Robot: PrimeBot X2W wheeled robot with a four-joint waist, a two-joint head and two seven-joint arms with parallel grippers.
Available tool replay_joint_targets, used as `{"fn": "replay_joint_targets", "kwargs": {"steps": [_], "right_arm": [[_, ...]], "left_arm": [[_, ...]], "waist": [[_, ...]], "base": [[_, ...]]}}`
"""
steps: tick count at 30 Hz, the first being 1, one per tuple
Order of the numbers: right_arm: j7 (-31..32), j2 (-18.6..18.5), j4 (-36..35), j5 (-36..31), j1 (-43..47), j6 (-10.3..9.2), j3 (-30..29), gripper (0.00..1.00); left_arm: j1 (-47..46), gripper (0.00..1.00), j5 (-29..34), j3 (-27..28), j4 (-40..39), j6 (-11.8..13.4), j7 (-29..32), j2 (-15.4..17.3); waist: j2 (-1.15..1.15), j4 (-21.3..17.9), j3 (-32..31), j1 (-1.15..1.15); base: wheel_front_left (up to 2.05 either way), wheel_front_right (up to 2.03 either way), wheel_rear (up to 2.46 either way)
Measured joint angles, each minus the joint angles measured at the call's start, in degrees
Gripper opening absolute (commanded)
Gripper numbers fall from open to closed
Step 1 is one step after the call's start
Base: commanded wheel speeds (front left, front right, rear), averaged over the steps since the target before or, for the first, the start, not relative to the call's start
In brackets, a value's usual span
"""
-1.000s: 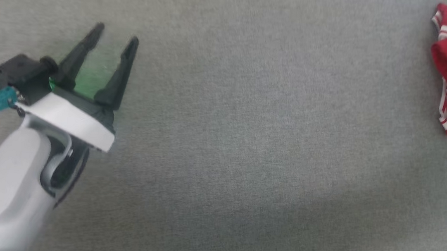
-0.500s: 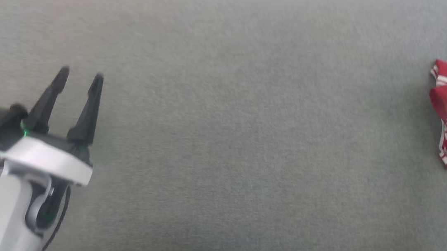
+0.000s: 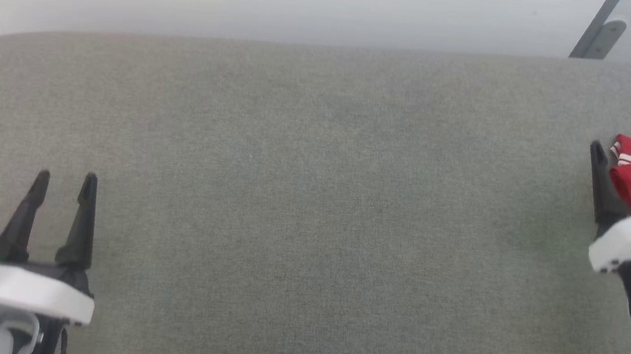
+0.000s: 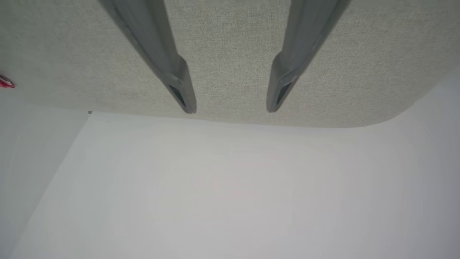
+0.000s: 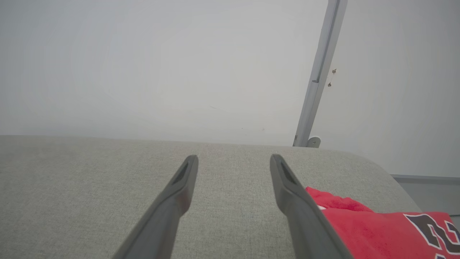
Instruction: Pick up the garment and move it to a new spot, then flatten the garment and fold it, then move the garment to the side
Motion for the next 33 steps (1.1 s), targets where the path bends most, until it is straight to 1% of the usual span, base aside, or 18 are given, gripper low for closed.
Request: {"fn": "replay_joint_targets", "kwargs": {"steps": [10,18,33], "right_arm": [[-0.73,3.71,-4.94,-3.31,9.76,0.0,-5.98,1.0],[-0.25,6.32,-8.95,-4.93,14.12,-0.01,-8.54,1.0],[2.81,9.18,-15.16,-7.38,17.26,-0.01,-11.06,1.0]], "left_arm": [[4.35,1.0,0.0,3.12,-1.46,0.0,0.0,-0.77],[5.56,1.0,0.01,3.8,-1.99,0.0,0.0,-0.82],[5.86,1.0,0.18,4.01,-2.69,0.0,0.0,-1.18]], "waist": [[0.0,-0.13,-2.25,0.0],[0.0,-0.64,-2.86,0.0],[0.0,-1.18,-2.76,0.0]], "base": [[0.0,0.0,0.0],[0.0,0.0,0.0],[0.0,0.0,0.0]]}}
